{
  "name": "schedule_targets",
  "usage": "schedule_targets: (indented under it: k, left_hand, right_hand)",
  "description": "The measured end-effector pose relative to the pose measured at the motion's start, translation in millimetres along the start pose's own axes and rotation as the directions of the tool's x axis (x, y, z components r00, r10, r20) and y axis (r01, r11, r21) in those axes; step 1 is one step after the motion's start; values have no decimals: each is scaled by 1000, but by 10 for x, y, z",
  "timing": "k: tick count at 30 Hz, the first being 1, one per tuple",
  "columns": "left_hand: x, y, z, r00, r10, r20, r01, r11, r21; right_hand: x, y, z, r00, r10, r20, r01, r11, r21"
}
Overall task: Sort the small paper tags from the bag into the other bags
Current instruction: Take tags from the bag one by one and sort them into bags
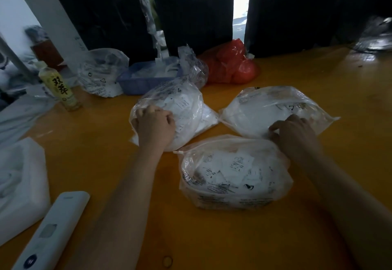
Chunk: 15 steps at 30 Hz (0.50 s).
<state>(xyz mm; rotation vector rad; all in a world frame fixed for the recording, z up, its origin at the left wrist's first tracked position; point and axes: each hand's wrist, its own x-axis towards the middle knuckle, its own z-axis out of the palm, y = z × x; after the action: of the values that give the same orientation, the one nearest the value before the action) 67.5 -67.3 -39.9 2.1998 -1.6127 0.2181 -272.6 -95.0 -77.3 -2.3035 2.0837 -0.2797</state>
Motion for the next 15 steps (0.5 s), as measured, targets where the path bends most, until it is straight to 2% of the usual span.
schedule_targets:
  k: [3, 6, 10, 12, 15]
  left_hand:
    - [17, 13, 53, 991, 10, 135, -22, 996, 89]
    - [21, 47, 83, 972, 91, 215, -100, 994, 32]
    - [-14, 92, 64, 964, 176, 199, -150, 978, -142]
    - [-45, 92, 46, 961, 183, 206, -130, 960, -249]
    - [-76, 72, 25, 967, 195, 163, -153, 959, -237]
  right_hand:
    - [-7, -3, -10, 992, -9, -124, 12, 1000, 23]
    - [-32, -31, -23, 989, 10, -146, 1, 997, 74]
    - [-30, -15, -14, 998, -48, -39, 50, 997, 62]
    - [-26, -6, -13, 998, -43, -53, 47, 996, 75]
    - [-28, -17, 0, 992, -16, -123, 31, 992, 119]
